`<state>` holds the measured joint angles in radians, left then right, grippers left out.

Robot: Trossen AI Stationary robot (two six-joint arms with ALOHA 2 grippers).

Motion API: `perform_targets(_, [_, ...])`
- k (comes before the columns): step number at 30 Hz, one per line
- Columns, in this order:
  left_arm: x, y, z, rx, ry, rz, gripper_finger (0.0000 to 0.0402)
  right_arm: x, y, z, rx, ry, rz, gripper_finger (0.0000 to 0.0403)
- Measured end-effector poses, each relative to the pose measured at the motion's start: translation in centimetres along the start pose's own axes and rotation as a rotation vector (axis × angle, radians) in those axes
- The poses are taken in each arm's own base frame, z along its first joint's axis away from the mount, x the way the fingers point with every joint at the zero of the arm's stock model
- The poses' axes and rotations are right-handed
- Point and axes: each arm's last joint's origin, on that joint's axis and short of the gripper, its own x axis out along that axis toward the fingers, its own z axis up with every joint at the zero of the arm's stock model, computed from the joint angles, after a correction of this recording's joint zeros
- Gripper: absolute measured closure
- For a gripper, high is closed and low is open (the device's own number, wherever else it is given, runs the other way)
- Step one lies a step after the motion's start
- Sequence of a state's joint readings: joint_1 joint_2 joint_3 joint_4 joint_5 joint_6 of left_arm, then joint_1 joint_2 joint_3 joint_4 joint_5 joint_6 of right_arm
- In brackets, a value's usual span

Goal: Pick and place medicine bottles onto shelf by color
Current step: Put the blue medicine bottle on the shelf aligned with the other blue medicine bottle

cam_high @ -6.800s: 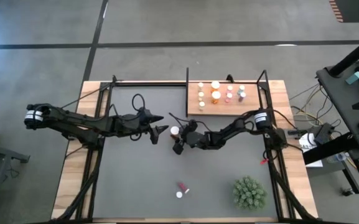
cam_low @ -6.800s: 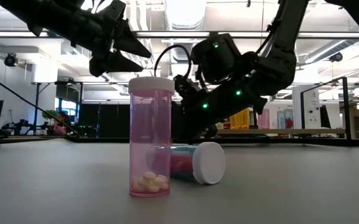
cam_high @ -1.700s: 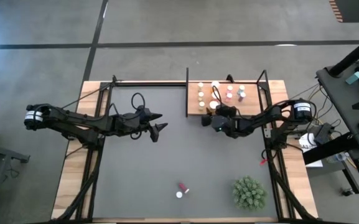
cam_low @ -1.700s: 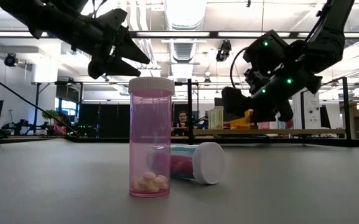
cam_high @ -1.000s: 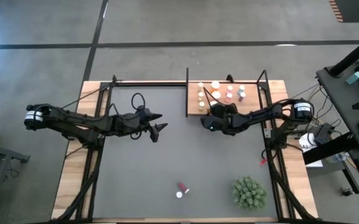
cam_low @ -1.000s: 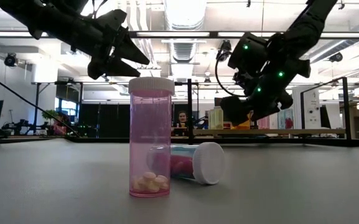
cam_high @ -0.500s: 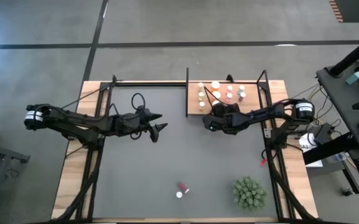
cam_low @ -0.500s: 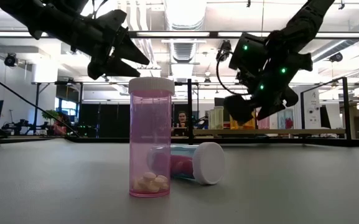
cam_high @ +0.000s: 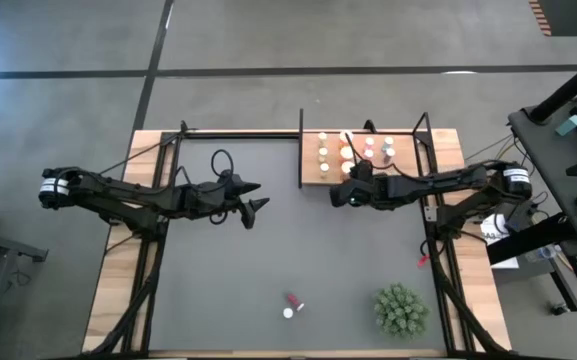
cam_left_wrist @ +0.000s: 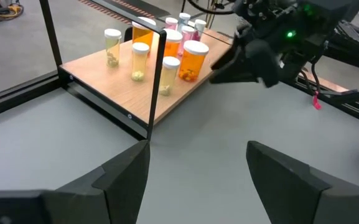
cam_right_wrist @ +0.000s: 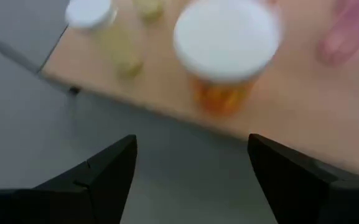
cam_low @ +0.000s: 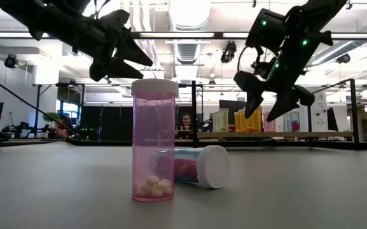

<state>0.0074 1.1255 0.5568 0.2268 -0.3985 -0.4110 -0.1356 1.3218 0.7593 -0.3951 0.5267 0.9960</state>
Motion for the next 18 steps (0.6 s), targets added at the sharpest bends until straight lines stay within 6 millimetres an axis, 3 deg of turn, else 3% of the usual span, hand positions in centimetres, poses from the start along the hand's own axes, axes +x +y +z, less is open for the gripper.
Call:
perform_targets(7, [0.0,0.0,0.0,-0.001,0.000,0.000,0.0151,-2.1,1.2,-0.9,0.050,0.247,0.258,0.0106])
perform_targets(12, [0.0,0.0,0.0,-0.001,0.000,0.000,0.0151,-4.6,2.9,-3.1,-0.077,0.391,0.435,0.0106])
perform_targets(18, [0.0,-0.1,0.0,-0.002,0.013,-0.031,0.0151,-8.6,5.3,-5.9,-0.299,0.414,0.602,0.0106])
